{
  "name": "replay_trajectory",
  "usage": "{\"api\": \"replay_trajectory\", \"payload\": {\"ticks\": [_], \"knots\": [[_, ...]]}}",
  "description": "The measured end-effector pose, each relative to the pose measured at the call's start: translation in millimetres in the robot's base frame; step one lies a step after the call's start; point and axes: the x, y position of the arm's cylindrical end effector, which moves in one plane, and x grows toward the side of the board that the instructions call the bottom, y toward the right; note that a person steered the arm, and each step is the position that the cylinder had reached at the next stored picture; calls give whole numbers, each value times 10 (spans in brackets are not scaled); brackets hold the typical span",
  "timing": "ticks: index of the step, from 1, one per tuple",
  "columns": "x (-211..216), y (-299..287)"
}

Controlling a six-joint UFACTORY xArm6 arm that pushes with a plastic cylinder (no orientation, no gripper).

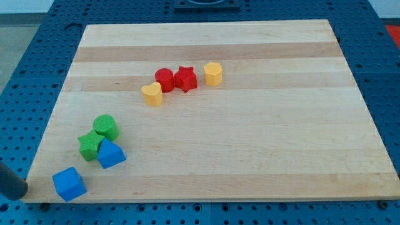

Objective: Slide the blue cube a bit right

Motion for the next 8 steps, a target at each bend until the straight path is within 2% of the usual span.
{"api": "replay_trajectory", "payload": {"ticks": [4, 6, 8], "knots": [[22, 426], [-239, 614], [-212, 592]]}}
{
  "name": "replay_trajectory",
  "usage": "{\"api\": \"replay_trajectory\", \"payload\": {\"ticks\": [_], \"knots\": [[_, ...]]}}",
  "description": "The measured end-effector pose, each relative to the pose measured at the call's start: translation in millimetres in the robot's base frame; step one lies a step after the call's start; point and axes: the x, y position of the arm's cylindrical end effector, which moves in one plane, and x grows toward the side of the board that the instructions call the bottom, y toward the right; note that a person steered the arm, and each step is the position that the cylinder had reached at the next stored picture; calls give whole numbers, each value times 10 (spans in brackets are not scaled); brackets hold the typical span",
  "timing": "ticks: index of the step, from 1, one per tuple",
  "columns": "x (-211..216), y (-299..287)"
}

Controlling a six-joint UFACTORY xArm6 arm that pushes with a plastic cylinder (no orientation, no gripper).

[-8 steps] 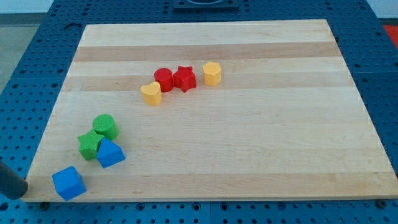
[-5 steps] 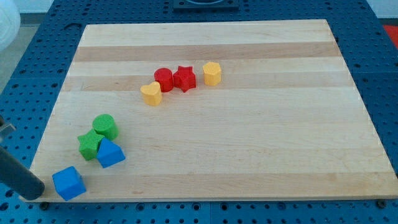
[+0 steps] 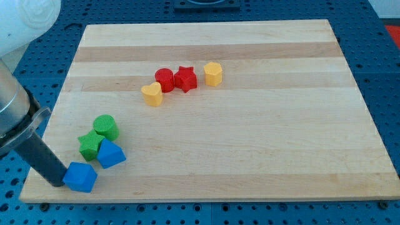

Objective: Slide the blue cube a bit right

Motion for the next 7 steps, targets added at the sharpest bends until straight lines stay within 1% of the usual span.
{"api": "replay_trajectory", "payload": {"ticks": [3, 4, 6, 7], "knots": [[124, 62], [93, 195], [70, 157], [-35, 157]]}}
